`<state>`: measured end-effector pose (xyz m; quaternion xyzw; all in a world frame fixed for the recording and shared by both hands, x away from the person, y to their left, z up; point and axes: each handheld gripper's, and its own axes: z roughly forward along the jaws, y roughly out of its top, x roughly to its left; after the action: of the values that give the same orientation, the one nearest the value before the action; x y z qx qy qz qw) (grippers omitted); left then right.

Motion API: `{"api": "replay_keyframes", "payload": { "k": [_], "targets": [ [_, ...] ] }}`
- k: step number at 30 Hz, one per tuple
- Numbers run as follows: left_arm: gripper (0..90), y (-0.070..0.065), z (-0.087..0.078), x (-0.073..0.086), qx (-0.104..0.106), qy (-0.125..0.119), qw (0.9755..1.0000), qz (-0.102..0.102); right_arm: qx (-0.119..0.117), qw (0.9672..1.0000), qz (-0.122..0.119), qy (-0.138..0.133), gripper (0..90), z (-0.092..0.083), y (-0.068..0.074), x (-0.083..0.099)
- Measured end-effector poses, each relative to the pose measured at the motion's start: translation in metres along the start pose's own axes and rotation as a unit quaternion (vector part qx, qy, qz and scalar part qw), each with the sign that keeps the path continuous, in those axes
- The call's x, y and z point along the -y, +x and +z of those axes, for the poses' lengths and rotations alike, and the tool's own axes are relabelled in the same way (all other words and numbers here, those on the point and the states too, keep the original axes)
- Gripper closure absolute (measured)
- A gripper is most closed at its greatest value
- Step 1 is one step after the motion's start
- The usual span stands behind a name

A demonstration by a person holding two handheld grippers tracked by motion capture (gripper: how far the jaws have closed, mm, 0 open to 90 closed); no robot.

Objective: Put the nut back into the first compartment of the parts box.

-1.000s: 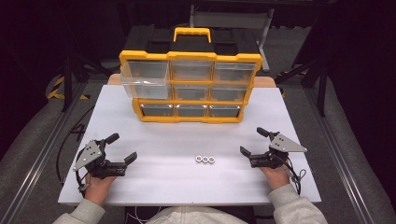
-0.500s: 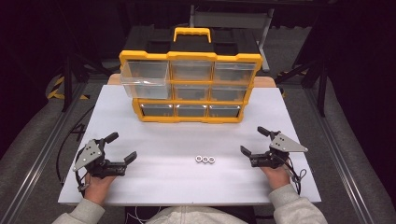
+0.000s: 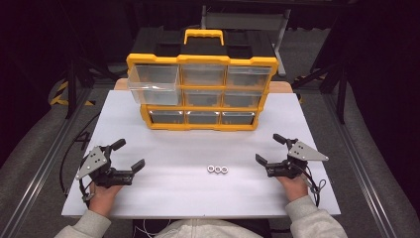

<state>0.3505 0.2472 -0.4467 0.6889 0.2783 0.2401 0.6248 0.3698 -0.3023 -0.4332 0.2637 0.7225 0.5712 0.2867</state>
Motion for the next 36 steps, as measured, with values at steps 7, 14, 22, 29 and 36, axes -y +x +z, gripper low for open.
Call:
{"api": "replay_keyframes", "payload": {
  "k": [7,14,22,29,36],
  "targets": [
    [0.1,-0.005,0.025,-0.013,0.037,-0.014,0.9992,-0.012,-0.005,1.0000,0.004,0.002,1.4,0.000,0.000,0.001],
    [0.3,-0.011,0.049,-0.024,0.062,-0.015,0.9978,-0.014,-0.010,0.9999,0.009,-0.002,0.2,0.001,0.001,0.001],
    [1.3,-0.023,0.074,-0.036,0.079,-0.017,0.9967,-0.005,-0.014,0.9997,0.014,-0.012,0.2,-0.001,0.000,0.000],
    [5.7,-0.034,0.092,-0.048,0.113,0.009,0.9935,0.009,-0.016,0.9998,0.014,-0.005,0.2,-0.002,0.002,0.000],
    [5.3,-0.044,0.111,-0.073,0.134,0.079,0.9865,0.049,-0.004,0.9996,0.020,0.020,0.4,-0.001,-0.001,0.000]
  ]
}}
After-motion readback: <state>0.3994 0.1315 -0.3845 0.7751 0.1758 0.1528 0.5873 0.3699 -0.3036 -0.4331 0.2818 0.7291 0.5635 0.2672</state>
